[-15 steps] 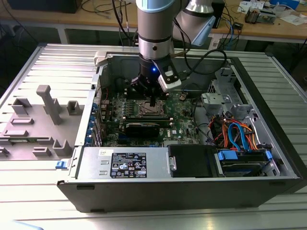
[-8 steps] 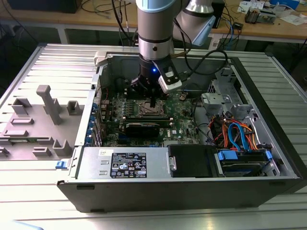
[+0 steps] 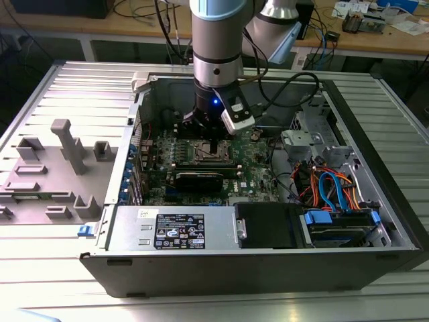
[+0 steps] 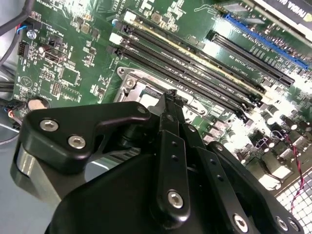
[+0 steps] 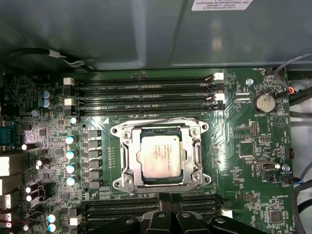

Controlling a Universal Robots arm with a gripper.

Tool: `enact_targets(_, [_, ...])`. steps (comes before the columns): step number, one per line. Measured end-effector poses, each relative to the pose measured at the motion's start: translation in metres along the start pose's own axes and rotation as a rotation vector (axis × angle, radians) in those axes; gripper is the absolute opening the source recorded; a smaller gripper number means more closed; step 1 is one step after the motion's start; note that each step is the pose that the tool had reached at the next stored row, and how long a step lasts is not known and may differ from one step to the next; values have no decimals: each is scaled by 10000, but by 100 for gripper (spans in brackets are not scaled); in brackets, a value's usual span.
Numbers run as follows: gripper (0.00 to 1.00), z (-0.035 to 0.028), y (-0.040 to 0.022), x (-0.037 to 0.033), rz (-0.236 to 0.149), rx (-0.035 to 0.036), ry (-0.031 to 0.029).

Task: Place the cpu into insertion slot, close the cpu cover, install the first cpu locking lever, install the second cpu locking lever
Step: 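Install the second cpu locking lever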

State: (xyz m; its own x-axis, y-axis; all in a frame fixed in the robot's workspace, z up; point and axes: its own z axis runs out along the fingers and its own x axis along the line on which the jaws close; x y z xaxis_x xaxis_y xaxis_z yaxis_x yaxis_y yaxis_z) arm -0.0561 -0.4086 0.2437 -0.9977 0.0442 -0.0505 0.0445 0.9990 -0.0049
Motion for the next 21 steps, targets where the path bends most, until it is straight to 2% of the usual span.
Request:
enact_targets(6, [11, 0, -46, 0, 0, 0, 0])
enact_targets(18, [11, 0, -47, 4, -1, 1, 0])
enact_targets(21, [11, -2, -49, 43, 0, 1, 0])
